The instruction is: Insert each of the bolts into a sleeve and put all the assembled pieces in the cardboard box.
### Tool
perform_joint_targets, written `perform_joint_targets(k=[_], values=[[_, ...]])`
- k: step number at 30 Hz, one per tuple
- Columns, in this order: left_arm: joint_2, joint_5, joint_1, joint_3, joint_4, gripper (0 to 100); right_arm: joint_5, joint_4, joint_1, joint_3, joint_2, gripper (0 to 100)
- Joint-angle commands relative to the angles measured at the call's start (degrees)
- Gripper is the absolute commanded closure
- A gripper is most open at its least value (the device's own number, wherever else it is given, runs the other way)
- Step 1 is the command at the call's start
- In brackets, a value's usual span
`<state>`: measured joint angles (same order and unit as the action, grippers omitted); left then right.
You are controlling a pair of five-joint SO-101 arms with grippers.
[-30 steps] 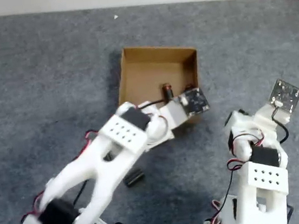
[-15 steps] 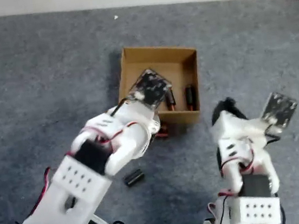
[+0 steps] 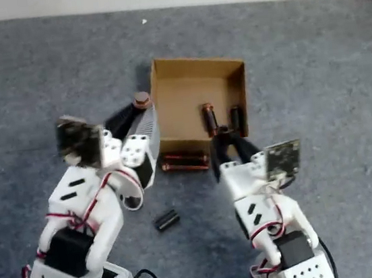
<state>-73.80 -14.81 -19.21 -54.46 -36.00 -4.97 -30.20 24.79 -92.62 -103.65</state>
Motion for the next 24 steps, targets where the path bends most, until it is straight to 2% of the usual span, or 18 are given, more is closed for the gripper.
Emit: perform_joint_targets(k=[1, 4, 7, 14, 24], values=[[-4.79, -5.54, 0.4, -1.63, 6.42, 99, 5.71, 3.56, 7.16, 0.13, -0.04, 99.3], [-6.46, -9.67, 0.4, -4.0, 9.49, 99, 9.67, 5.85, 12.09, -2.15, -0.04, 99.3], [-7.6, -12.22, 0.13, -6.73, 11.78, 99, 10.2, 9.98, 14.29, -4.62, -0.04, 99.3], [-8.31, -12.4, -7.78, -12.79, 18.29, 99, 10.2, 13.49, 14.37, -6.55, -0.13, 99.3], [-8.31, -11.78, -8.31, -14.02, 18.2, 99, 10.2, 13.49, 13.93, -6.55, -0.13, 99.3]])
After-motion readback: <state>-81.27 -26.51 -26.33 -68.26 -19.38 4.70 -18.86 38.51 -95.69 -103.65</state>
